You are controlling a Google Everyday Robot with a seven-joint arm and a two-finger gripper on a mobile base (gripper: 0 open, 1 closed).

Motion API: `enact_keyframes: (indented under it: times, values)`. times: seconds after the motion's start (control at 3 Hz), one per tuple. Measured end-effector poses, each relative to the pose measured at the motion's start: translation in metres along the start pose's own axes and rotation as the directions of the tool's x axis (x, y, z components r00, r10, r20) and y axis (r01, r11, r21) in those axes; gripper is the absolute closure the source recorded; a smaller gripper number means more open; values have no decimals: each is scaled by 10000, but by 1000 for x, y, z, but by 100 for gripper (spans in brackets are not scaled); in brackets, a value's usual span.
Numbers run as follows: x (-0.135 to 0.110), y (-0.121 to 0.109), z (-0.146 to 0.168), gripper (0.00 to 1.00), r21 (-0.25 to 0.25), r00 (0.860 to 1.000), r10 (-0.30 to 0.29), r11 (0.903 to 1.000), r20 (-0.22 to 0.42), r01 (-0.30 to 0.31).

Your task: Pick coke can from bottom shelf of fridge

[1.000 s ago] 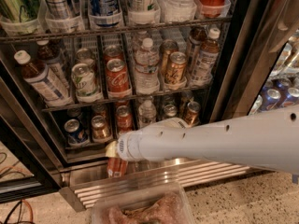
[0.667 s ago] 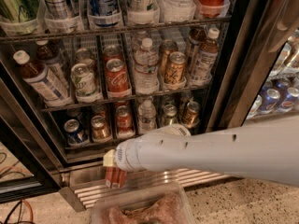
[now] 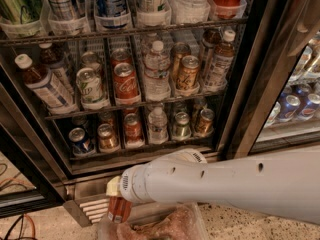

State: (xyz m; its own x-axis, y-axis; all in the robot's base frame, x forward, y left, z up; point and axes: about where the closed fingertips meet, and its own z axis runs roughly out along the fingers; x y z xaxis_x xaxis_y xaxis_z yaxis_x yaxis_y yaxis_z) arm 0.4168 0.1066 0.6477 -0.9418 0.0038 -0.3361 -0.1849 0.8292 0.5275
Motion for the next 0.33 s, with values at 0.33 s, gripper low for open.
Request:
enact_keyframes:
  times: [0.33]
  values:
    - [2,2,0,100,-36,10000,24,10000,-21,-24]
